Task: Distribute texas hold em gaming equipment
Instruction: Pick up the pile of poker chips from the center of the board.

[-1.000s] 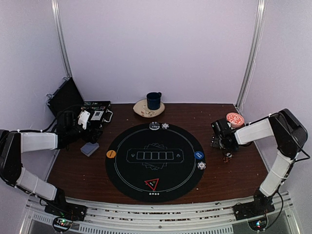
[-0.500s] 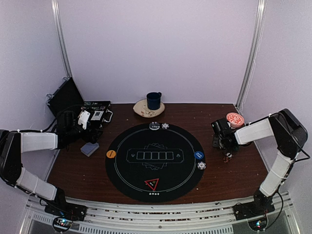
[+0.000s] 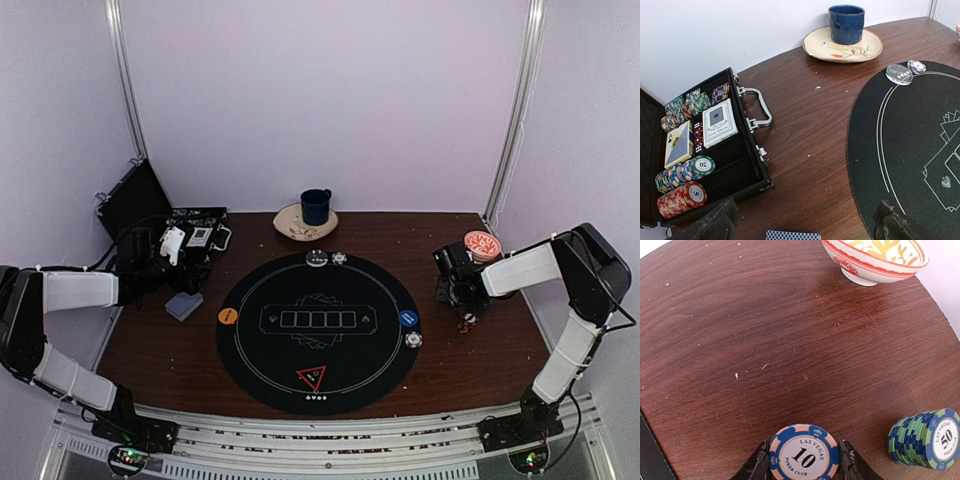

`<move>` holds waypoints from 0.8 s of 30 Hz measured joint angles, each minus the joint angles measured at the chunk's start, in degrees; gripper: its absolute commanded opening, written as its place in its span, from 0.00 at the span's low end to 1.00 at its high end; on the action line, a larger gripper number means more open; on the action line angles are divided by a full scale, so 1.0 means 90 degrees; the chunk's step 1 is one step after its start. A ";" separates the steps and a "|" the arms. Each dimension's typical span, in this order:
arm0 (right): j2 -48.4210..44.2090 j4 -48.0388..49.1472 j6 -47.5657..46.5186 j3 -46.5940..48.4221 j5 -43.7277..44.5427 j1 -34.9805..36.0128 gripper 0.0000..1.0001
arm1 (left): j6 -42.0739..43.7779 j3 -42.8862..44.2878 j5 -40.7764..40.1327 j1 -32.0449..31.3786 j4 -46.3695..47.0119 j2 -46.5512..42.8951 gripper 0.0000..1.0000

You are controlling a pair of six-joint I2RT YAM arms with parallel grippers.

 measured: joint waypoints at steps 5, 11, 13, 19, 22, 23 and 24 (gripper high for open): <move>0.0000 0.0007 0.0002 0.0000 0.0000 0.0000 0.36 | 0.0000 0.0000 0.0002 0.0000 0.0000 0.0002 0.98; 0.0000 0.0015 0.0000 0.0000 0.0000 0.0000 0.32 | 0.0000 0.0000 0.0017 0.0000 0.0000 0.0034 0.98; 0.0000 0.0015 -0.0002 0.0000 0.0000 0.0002 0.32 | 0.0000 0.0000 0.0017 0.0000 0.0000 0.0056 0.98; -0.0165 0.0017 -0.0053 0.0000 0.0046 0.0087 0.32 | 0.0000 0.0005 0.0017 0.0000 0.0000 0.0070 0.98; -0.0311 0.0019 -0.0100 0.0000 0.0146 0.0158 0.32 | 0.0000 0.0019 0.0017 0.0000 0.0000 0.0073 0.98; -0.0357 0.0019 -0.0117 0.0000 0.0170 0.0187 0.32 | 0.0000 0.0032 0.0017 0.0000 0.0000 0.0073 0.98; -0.0396 0.0019 -0.0124 0.0000 0.0194 0.0221 0.32 | -0.0002 0.0049 0.0017 0.0000 -0.0002 0.0075 0.98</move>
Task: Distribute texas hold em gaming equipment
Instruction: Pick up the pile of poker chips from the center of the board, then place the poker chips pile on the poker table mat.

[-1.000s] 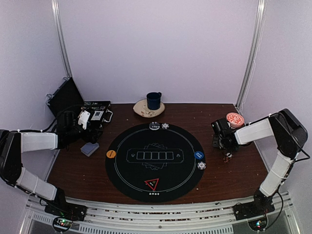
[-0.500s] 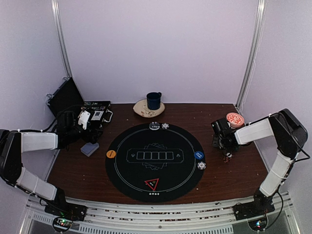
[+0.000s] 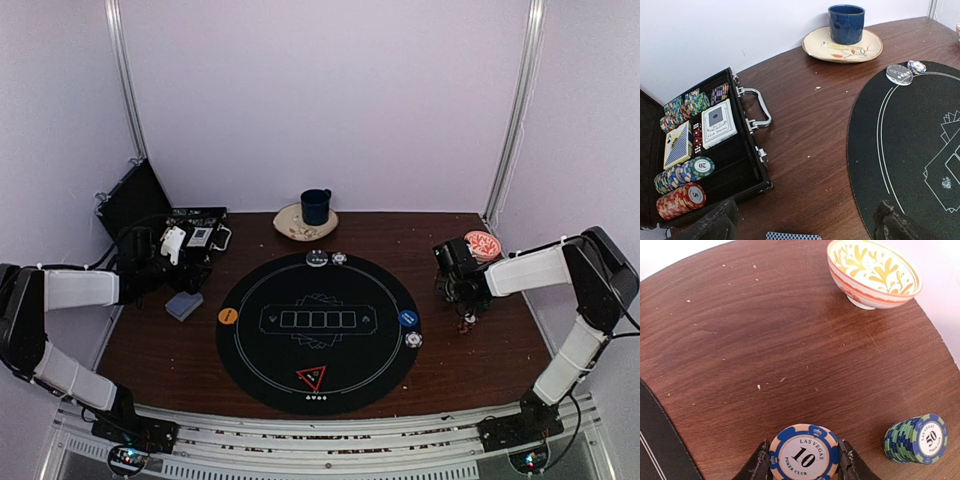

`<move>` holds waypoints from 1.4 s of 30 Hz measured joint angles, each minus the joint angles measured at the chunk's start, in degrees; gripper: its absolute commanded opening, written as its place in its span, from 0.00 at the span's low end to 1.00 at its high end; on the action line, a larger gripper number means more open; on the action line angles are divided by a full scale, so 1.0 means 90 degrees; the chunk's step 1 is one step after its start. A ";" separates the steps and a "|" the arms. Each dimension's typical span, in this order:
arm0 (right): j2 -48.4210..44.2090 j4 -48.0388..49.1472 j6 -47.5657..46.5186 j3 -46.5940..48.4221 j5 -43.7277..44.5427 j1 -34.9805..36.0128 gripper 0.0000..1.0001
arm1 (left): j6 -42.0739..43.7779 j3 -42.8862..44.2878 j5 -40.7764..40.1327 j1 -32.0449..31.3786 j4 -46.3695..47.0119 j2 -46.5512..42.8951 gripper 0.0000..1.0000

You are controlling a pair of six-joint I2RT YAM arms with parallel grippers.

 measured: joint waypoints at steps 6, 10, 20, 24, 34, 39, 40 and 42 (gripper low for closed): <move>-0.0124 -0.0121 -0.0119 0.0104 0.0216 0.0432 0.33 | 0.0000 0.0034 -0.0005 0.0000 0.0005 0.0000 0.98; -0.0121 -0.0296 -0.0223 0.0488 0.0294 0.0991 0.33 | 0.0000 0.0034 -0.0034 0.0000 0.0005 -0.0010 0.98; 0.1545 -0.0658 -0.0539 0.3218 0.0367 0.2511 0.34 | -0.0002 0.0034 -0.0124 0.0000 0.0002 -0.0107 0.98; 0.2948 -0.0947 -0.0719 0.4821 0.0223 0.2873 0.34 | -0.0019 0.0034 -0.0153 0.0000 0.0002 -0.0136 0.98; 0.5255 -0.1491 -0.0923 0.7677 -0.0389 0.3502 0.34 | -0.0022 0.0034 -0.0211 0.0000 0.0002 -0.0189 0.98; 0.5588 -0.1549 -0.0923 0.7939 -0.0631 0.3657 0.34 | -0.0022 0.0034 -0.0211 0.0000 0.0002 -0.0189 0.98; 0.5620 -0.1557 -0.0920 0.7936 -0.0656 0.3670 0.35 | -0.0024 0.0034 -0.0211 0.0000 0.0002 -0.0189 0.98; 0.5659 -0.1554 -0.0920 0.7934 -0.0712 0.3674 0.38 | -0.0024 0.0034 -0.0214 0.0000 0.0002 -0.0189 0.98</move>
